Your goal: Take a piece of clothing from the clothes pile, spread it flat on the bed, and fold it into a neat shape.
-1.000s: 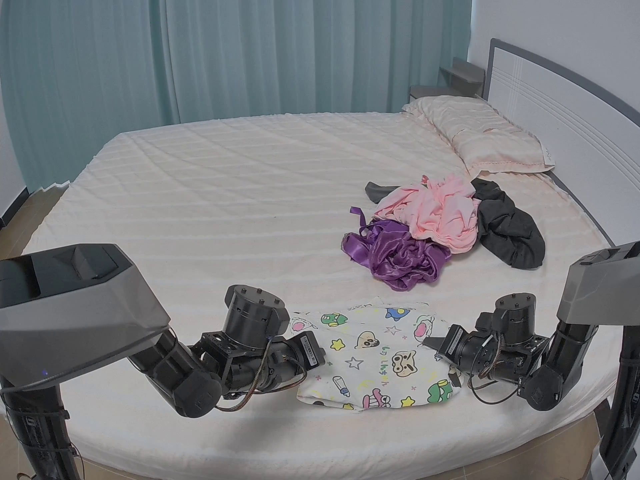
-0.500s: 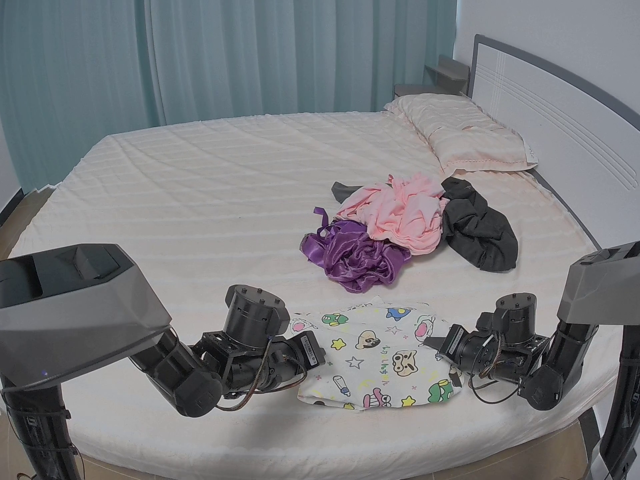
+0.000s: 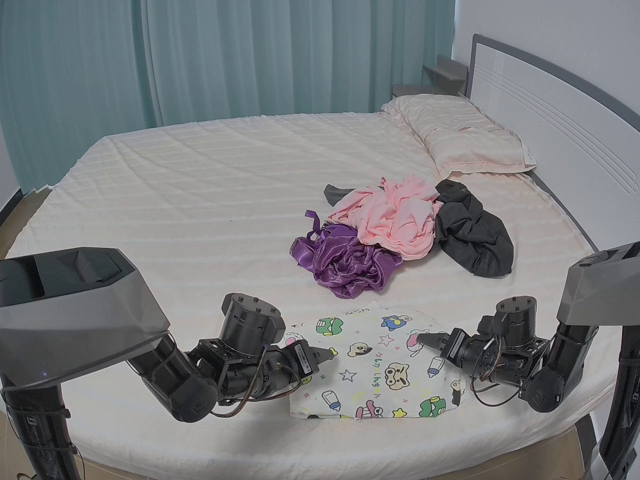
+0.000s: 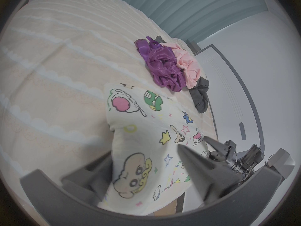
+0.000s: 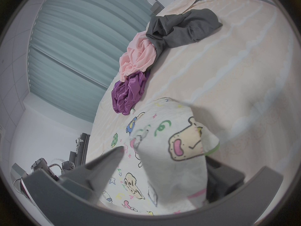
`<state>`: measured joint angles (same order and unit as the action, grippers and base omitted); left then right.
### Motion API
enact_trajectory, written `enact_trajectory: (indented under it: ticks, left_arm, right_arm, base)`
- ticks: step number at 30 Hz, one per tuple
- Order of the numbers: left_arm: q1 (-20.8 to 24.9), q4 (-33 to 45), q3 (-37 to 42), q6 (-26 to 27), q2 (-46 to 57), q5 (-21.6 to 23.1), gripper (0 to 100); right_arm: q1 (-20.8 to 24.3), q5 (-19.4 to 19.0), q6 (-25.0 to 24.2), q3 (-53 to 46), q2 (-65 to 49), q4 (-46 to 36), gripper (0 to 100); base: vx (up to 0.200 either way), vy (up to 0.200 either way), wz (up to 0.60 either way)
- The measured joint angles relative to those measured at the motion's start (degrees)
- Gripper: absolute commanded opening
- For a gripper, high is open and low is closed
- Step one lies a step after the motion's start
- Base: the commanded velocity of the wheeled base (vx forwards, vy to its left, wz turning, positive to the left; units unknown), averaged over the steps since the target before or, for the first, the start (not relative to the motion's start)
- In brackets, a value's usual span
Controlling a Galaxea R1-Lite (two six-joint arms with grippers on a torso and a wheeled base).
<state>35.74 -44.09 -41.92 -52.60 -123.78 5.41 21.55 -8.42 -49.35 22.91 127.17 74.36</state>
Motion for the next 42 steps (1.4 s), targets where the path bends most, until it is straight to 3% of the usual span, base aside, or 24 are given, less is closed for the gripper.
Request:
enact_trajectory:
  ticks: [14,17,21,25,31,37,42]
  left_arm:
    - [-8.22,2.79,2.76,1.07,6.86,0.09,100]
    - [-8.46,2.82,2.71,0.40,8.11,0.17,100]
    - [-8.13,2.02,2.54,-1.62,8.98,0.20,100]
    - [-7.72,1.49,2.34,-2.44,9.34,0.22,100]
    - [-7.30,1.29,2.23,-2.71,9.48,0.27,100]
    - [-6.75,1.26,1.83,-2.77,9.48,0.27,100]
    - [-6.40,1.23,1.50,-2.84,9.45,0.24,100]
  right_arm:
    - [-4.78,0.33,11.69,-7.31,-9.12,-3.56,100]
    - [-4.94,-1.48,16.23,-9.63,-10.83,-5.41,100]
    - [-4.91,-7.14,22.26,-13.21,-11.08,-5.94,100]
    - [-5.11,-9.08,26.36,-15.38,-9.23,-5.53,100]
    - [-5.55,-9.53,29.23,-17.09,-4.55,0.22,100]
    - [-6.51,-9.83,29.92,-18.36,0.83,12.97,100]
    - [-7.09,-11.67,30.44,-19.36,4.74,14.53,100]
  base:
    - [0.000,0.000,0.00]
    - [0.000,0.000,0.00]
    - [0.000,0.000,0.00]
    - [0.000,0.000,0.00]
    - [0.000,0.000,0.00]
    - [0.000,0.000,0.00]
    - [0.000,0.000,0.00]
